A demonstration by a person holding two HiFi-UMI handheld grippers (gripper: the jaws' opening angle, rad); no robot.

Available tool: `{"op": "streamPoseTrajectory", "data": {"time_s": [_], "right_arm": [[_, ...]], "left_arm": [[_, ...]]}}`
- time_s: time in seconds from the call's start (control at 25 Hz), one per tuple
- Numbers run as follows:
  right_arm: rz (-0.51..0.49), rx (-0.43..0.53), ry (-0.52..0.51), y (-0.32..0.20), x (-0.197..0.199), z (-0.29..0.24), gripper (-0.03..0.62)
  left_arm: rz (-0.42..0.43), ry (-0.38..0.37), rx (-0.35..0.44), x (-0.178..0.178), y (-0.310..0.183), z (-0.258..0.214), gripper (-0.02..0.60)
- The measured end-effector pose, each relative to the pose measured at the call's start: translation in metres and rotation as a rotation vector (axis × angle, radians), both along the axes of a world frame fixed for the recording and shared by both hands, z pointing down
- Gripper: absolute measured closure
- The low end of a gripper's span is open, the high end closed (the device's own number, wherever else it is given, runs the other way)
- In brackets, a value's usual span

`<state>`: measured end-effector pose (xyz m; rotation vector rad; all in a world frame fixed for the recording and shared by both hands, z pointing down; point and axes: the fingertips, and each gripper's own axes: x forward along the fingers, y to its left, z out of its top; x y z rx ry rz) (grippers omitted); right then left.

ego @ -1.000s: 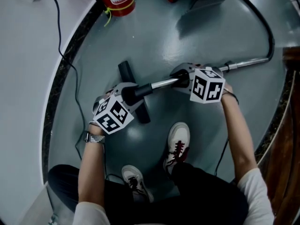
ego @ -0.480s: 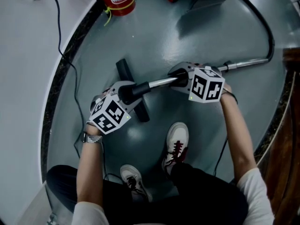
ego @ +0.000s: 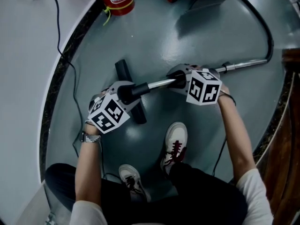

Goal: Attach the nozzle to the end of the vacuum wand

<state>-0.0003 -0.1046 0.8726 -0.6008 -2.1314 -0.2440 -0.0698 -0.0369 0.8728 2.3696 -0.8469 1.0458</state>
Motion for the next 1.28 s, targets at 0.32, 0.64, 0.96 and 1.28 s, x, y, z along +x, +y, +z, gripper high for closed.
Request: {"op": "streamPoseTrajectory", "data": {"time_s": [0.32, 0.64, 0.96, 1.28], "right_arm": [[-0.003, 0.010, 0.019, 0.003, -0.003, 0.004, 0.428], [-0.040, 0.034, 0.010, 0.009, -0.011, -0.001, 0.431], [-0.068, 0.045, 0.012, 0.014, -0.011, 0.002, 0.431], [-0.055, 0.045, -0.003, 0.015, -0.010, 0.000, 0.431]], "left_arm": [[-0.007, 0.002, -0.015, -0.004, 0.003, 0.002, 0.390], [0.033, 0.022, -0.072, -0.010, 0.008, 0.001, 0.391], [0.076, 0.066, -0.119, -0.010, 0.009, -0.003, 0.391], [0.090, 0.095, -0.159, -0.008, 0.011, 0.001, 0.391]]}}
